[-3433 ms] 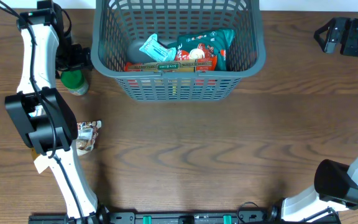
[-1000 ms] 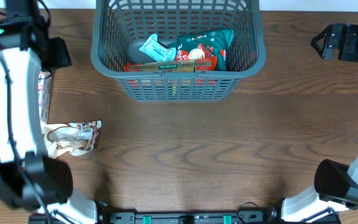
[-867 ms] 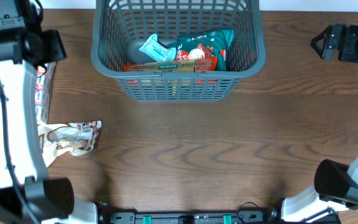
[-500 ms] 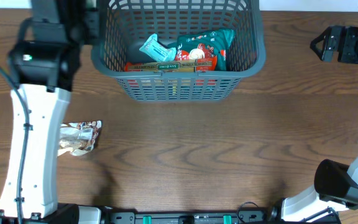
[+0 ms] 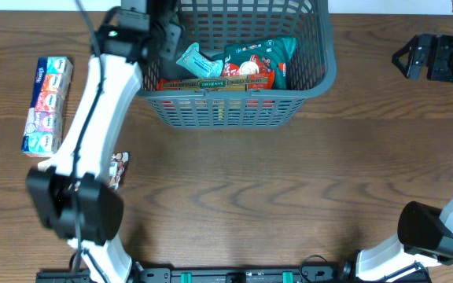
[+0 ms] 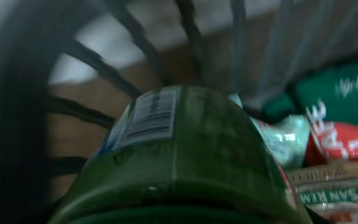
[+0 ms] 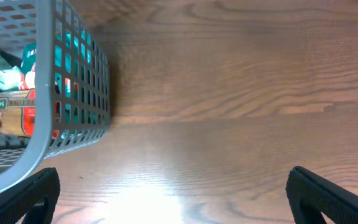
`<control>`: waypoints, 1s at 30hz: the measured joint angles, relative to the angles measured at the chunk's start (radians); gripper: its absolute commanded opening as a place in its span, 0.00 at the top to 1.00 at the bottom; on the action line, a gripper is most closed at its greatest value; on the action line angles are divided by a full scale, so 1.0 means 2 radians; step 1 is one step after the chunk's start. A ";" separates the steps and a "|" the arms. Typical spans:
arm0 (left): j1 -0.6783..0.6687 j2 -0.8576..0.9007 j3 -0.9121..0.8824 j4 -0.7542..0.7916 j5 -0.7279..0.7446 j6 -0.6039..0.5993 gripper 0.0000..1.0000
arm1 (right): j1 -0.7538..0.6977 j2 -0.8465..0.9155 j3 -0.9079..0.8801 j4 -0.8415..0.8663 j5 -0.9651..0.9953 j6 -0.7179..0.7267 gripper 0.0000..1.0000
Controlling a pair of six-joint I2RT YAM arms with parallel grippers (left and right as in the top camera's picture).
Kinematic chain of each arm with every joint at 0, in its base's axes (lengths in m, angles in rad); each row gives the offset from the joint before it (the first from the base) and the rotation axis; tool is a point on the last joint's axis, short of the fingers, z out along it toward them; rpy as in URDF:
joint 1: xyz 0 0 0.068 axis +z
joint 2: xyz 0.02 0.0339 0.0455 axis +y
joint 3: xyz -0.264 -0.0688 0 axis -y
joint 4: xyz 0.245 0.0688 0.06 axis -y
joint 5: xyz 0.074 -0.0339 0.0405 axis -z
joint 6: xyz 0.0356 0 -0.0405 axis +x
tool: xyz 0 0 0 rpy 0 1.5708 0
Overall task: Pack container
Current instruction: 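Lift the jar and place it upright into the basket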
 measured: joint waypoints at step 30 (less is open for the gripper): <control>-0.010 0.067 0.000 -0.064 0.032 -0.013 0.01 | 0.000 0.000 0.000 -0.004 0.000 -0.005 0.01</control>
